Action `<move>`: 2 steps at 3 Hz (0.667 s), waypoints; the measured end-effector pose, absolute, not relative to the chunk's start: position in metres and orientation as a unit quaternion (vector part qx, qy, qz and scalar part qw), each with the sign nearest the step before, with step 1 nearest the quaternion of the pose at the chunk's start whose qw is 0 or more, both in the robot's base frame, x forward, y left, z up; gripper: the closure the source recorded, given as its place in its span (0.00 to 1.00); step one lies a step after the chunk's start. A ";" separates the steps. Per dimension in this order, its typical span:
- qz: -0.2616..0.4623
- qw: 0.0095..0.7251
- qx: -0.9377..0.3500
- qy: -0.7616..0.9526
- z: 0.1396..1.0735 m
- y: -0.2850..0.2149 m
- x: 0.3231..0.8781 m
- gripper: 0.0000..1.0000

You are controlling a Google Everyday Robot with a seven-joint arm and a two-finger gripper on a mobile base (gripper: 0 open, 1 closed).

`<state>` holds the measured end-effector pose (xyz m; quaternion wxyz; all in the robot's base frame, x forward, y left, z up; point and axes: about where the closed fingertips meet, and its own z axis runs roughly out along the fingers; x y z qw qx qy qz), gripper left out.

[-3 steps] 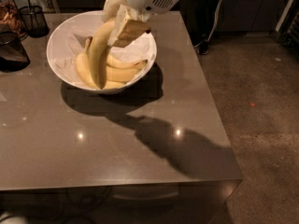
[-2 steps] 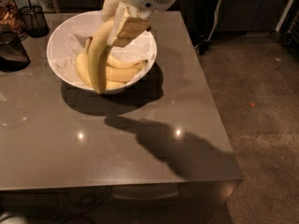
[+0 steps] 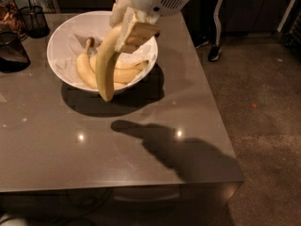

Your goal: Pick banana from white bowl

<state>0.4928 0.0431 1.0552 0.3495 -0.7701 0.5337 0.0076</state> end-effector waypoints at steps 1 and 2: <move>0.007 0.349 -0.772 0.530 1.058 0.044 0.492 1.00; 0.007 0.349 -0.772 0.530 1.058 0.044 0.492 1.00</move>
Offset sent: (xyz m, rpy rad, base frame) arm -0.0395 -0.0119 -0.0186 0.1238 0.1315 0.0208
